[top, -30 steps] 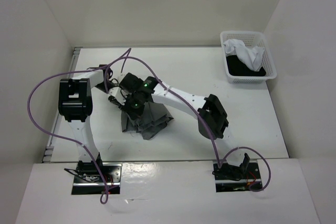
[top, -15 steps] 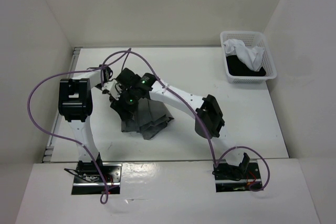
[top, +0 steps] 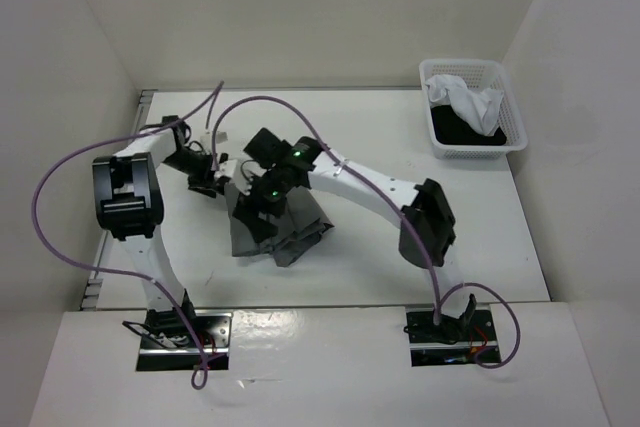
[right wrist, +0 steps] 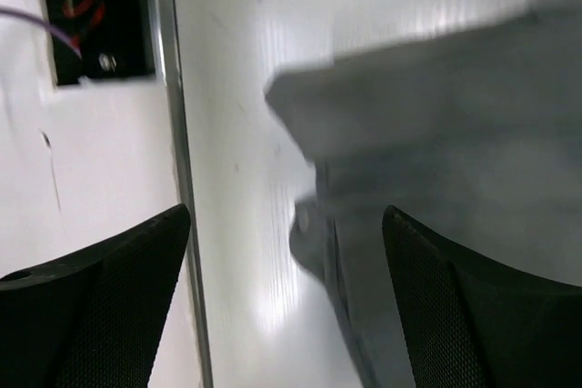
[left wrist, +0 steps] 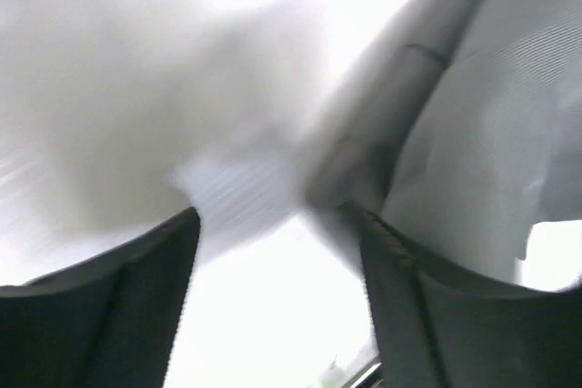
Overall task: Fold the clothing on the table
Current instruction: Fold the skirt
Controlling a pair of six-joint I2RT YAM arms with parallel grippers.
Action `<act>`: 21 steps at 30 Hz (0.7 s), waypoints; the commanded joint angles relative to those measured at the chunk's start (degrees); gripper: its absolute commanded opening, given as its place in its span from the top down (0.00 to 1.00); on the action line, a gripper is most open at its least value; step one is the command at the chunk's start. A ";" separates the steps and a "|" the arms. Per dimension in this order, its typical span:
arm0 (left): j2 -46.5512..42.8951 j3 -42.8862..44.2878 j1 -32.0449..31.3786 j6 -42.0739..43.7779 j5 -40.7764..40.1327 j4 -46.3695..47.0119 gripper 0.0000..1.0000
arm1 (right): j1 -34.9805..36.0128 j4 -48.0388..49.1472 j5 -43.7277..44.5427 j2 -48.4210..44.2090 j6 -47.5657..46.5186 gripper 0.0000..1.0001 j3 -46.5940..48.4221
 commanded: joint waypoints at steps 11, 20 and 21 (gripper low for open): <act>-23.21 5.91 11.18 0.57 4.48 -5.01 0.00 | -23.71 10.23 11.19 -36.70 -1.66 0.02 -32.10; -12.77 7.76 3.35 16.74 31.13 -25.14 0.00 | -34.35 16.38 8.30 -52.80 0.72 0.02 -46.99; -11.80 6.80 3.34 18.22 31.13 -25.15 0.00 | -34.97 16.39 7.77 -54.46 0.72 0.02 -48.39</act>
